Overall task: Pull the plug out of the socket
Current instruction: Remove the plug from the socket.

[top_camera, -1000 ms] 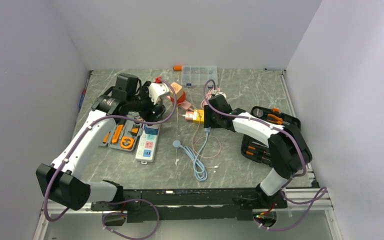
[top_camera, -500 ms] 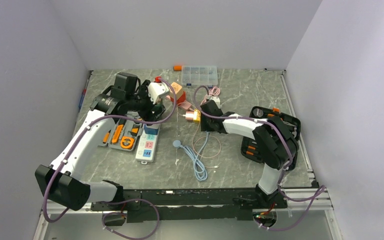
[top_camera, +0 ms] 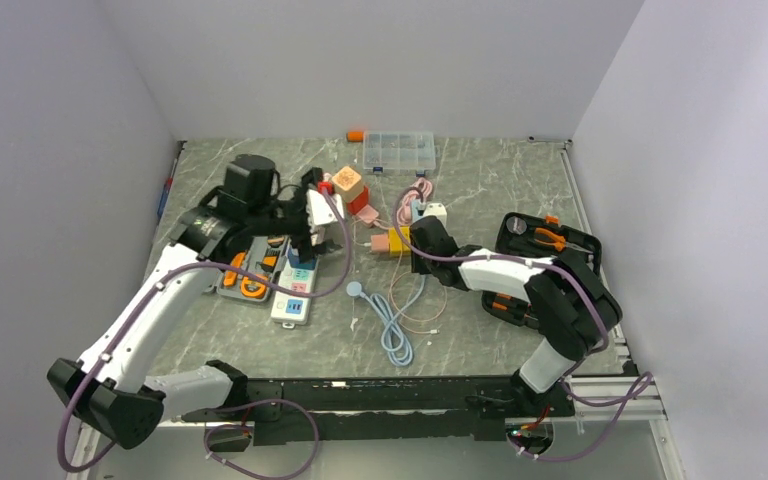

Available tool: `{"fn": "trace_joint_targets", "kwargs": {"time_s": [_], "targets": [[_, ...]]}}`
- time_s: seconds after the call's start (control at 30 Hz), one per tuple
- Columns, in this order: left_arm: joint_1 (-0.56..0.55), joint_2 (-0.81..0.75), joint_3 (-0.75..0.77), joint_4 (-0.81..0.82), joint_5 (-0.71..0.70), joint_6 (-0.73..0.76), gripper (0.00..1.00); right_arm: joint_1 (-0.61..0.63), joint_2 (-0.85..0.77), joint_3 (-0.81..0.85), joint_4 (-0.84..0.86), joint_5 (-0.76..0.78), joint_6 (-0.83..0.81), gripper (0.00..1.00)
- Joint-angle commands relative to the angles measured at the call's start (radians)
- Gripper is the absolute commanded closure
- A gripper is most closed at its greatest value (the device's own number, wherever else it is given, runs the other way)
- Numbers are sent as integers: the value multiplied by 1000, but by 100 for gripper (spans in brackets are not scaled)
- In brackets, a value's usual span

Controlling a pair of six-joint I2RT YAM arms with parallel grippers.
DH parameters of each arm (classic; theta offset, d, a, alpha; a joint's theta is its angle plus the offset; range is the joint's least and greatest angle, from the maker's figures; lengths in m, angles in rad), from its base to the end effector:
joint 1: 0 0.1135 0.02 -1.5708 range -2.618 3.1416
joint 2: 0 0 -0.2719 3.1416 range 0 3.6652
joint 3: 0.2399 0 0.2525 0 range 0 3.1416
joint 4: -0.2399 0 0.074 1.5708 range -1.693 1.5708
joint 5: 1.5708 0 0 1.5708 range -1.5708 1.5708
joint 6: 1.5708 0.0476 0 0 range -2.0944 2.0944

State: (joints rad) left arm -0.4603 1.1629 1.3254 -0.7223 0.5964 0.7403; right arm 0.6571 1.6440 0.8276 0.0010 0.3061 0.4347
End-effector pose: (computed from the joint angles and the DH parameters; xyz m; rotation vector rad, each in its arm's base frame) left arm 0.2036 -0.1308 0.4018 1.4301 1.4783 -0.4605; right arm 0.2728 0.1923 0.1601 -0.1173 2.3417 0.1735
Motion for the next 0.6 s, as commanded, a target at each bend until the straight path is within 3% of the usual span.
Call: {"fn": "trace_joint_targets", "kwargs": {"time_s": [0.0,0.17,0.27,0.57], "targets": [[-88,54,-88,168,-1,91,1,38,-160,-7,164,-6,-39,100],[-118,165,-97,400,-82,-119,3,65,-256,-50,193,8,-40,100],[-119,211,-95,454,-67,-186,3,77,-296,-79,213,11,-40,100],[-130,414,-51,358,-4,-186,1,80,-269,-119,266,-39,-20,100]]}}
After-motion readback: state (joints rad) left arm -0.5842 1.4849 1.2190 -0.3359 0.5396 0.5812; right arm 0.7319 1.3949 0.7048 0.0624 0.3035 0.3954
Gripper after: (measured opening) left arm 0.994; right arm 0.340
